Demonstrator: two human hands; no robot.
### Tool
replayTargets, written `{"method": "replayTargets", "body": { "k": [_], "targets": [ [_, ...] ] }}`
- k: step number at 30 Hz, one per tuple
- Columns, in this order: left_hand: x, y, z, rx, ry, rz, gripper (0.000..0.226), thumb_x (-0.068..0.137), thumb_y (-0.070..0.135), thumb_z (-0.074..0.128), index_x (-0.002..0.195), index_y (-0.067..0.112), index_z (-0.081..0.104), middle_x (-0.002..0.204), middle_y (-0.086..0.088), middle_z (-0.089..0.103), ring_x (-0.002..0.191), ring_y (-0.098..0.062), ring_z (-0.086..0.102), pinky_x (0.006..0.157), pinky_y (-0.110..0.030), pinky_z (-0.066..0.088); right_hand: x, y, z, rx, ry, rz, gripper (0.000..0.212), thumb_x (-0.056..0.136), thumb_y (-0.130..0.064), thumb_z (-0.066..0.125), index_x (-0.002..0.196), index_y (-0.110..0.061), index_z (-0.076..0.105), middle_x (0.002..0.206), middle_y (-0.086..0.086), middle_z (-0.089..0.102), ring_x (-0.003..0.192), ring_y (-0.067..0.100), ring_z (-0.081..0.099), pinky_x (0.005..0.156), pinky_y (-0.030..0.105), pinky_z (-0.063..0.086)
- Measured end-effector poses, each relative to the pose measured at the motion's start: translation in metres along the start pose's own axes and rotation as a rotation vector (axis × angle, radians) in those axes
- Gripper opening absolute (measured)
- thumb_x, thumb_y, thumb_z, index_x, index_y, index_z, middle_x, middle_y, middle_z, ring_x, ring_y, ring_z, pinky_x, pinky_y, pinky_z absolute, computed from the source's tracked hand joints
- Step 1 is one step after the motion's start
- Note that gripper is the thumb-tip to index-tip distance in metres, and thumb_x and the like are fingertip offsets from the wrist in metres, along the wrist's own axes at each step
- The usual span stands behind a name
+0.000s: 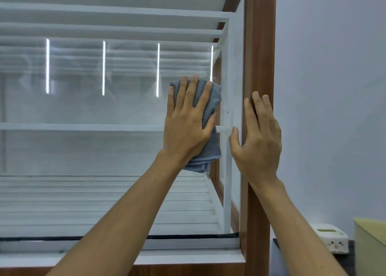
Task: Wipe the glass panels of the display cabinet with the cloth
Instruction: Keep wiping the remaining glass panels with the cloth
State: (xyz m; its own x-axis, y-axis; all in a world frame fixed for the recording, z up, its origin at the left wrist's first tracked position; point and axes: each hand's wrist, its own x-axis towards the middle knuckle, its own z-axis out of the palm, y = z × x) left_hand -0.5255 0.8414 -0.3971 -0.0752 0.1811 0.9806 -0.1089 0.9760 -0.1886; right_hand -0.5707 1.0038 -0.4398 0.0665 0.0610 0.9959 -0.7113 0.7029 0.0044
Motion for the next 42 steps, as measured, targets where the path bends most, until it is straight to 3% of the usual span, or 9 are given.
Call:
{"method": "replayTargets", "body": {
  "k": [4, 12, 18, 22, 27, 35, 42],
  "targets": [
    [-0.003, 0.014, 0.004, -0.006, -0.017, 0.044, 0.066, 0.101, 0.05, 0.038, 0.158, 0.015, 0.032, 0.165, -0.016, 0.025, 0.155, -0.034, 0.016, 0.127, -0.047, 0.002, -0.001, -0.001, -0.001, 0.02, 0.019, -0.009, 0.063, 0.091, -0.012, 0.065, 0.15, -0.005, 0.042, 0.159, 0.012, 0.037, 0.151, 0.028, 0.026, 0.118, 0.048, 0.035],
    [-0.023, 0.02, 0.002, 0.033, -0.057, 0.058, 0.066, 0.102, 0.049, 0.039, 0.158, 0.016, 0.031, 0.166, -0.013, 0.024, 0.155, -0.03, 0.016, 0.128, -0.048, 0.008, -0.001, -0.001, -0.003, 0.078, 0.011, -0.005, 0.062, 0.091, -0.01, 0.062, 0.149, -0.005, 0.042, 0.158, 0.013, 0.038, 0.15, 0.029, 0.027, 0.116, 0.052, 0.037],
    [-0.049, -0.036, -0.025, 0.017, -0.05, -0.099, 0.069, 0.103, 0.055, 0.034, 0.16, 0.016, 0.026, 0.167, -0.012, 0.021, 0.156, -0.029, 0.013, 0.128, -0.048, 0.006, -0.002, -0.002, -0.003, 0.1, -0.008, 0.012, 0.065, 0.09, -0.013, 0.064, 0.15, -0.006, 0.042, 0.159, 0.011, 0.036, 0.151, 0.029, 0.026, 0.119, 0.051, 0.032],
    [-0.047, -0.084, -0.044, 0.029, -0.027, -0.171, 0.067, 0.102, 0.05, 0.041, 0.159, 0.017, 0.029, 0.166, -0.01, 0.024, 0.155, -0.029, 0.014, 0.128, -0.045, 0.006, -0.002, -0.004, -0.002, 0.092, -0.016, 0.029, 0.066, 0.089, -0.015, 0.065, 0.15, -0.006, 0.042, 0.16, 0.01, 0.035, 0.152, 0.028, 0.024, 0.121, 0.05, 0.03],
    [-0.031, -0.075, -0.039, -0.035, -0.008, -0.211, 0.07, 0.1, 0.052, 0.043, 0.159, 0.016, 0.029, 0.166, -0.011, 0.022, 0.156, -0.027, 0.009, 0.127, -0.041, -0.001, -0.002, -0.005, -0.001, 0.076, -0.018, 0.037, 0.067, 0.09, -0.017, 0.064, 0.151, -0.006, 0.04, 0.161, 0.01, 0.034, 0.152, 0.027, 0.022, 0.121, 0.05, 0.029],
    [-0.001, 0.013, -0.003, -0.022, -0.087, 0.066, 0.071, 0.099, 0.056, 0.039, 0.159, 0.018, 0.03, 0.167, -0.013, 0.022, 0.156, -0.031, 0.012, 0.128, -0.049, 0.002, -0.001, 0.0, -0.005, 0.154, -0.035, 0.029, 0.066, 0.09, -0.011, 0.064, 0.151, -0.006, 0.04, 0.161, 0.01, 0.033, 0.153, 0.026, 0.022, 0.118, 0.05, 0.035],
    [-0.027, 0.023, 0.0, 0.013, -0.099, 0.134, 0.066, 0.101, 0.052, 0.041, 0.157, 0.017, 0.034, 0.165, -0.012, 0.027, 0.156, -0.029, 0.016, 0.128, -0.049, 0.008, -0.003, 0.004, -0.008, 0.145, -0.068, -0.005, 0.068, 0.09, -0.011, 0.063, 0.152, -0.007, 0.038, 0.162, 0.012, 0.031, 0.153, 0.028, 0.02, 0.118, 0.052, 0.034]
  ]
}}
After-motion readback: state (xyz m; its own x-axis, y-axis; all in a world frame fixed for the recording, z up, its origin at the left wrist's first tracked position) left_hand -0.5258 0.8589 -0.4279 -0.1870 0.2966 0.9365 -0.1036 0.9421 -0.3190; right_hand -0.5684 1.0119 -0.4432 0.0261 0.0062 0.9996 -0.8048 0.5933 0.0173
